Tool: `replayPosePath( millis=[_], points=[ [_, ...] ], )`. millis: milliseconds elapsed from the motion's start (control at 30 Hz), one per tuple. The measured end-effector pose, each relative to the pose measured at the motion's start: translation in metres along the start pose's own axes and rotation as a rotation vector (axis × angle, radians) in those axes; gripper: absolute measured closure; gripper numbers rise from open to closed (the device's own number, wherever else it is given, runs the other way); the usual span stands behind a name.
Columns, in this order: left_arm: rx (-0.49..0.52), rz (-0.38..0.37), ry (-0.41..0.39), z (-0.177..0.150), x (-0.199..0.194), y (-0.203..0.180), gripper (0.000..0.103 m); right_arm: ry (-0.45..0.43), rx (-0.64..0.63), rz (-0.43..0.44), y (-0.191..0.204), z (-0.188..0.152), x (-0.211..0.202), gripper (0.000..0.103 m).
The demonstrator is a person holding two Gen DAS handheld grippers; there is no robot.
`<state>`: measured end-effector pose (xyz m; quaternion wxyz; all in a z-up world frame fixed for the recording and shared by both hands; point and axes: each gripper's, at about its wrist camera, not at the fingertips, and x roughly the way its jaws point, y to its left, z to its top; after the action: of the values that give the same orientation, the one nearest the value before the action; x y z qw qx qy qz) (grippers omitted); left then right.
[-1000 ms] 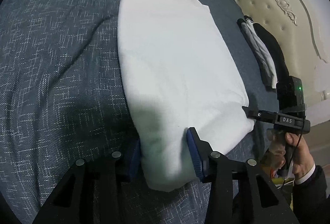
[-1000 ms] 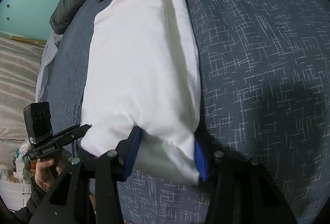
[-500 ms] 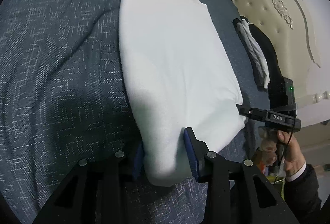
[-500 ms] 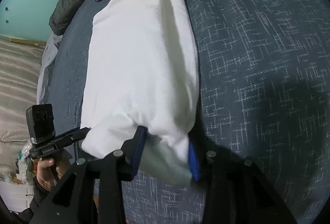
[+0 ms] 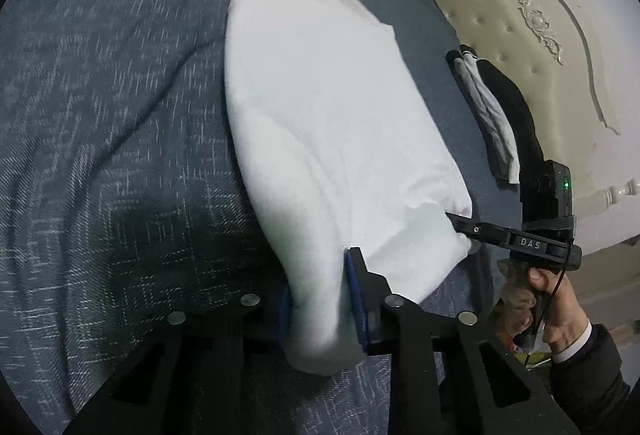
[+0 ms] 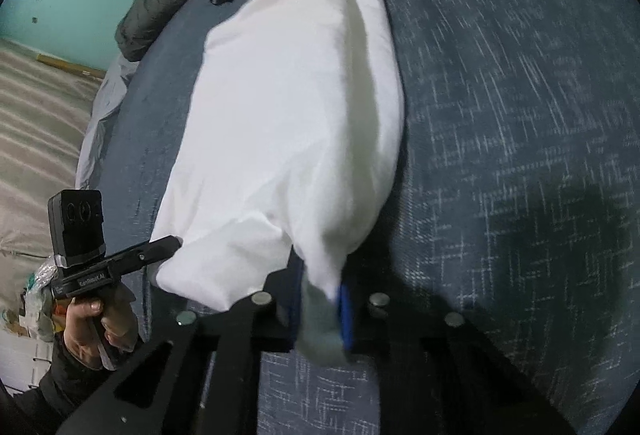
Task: Fold clothes
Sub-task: 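Lift the folded white shirt off the bedspread with the right tool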
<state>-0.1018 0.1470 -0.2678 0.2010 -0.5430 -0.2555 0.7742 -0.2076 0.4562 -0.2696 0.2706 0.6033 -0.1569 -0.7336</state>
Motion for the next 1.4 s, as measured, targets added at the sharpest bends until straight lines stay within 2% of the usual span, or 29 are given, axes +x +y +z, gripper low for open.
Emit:
replayPosePath(
  millis=[200,433,600,967,1400],
  points=[
    [0.018,-0.012,-0.011,0.008,-0.017,-0.014,0.08,-0.047,-0.031,0.024,0.009,0.008,-0.031,0.091],
    [-0.012,-0.051,-0.012,0.005,-0.024,-0.023,0.081,-0.069,-0.03,0.012,0.018,0.012,-0.057,0.091],
    [0.013,-0.046,-0.038,0.011,-0.046,-0.039,0.081,-0.106,-0.047,0.047,0.031,0.024,-0.079,0.091],
    [0.075,-0.069,-0.139,0.037,-0.105,-0.095,0.082,-0.213,-0.11,0.109,0.065,0.048,-0.147,0.092],
    [0.171,-0.097,-0.205,0.072,-0.129,-0.187,0.082,-0.342,-0.136,0.143,0.065,0.065,-0.241,0.092]
  ],
)
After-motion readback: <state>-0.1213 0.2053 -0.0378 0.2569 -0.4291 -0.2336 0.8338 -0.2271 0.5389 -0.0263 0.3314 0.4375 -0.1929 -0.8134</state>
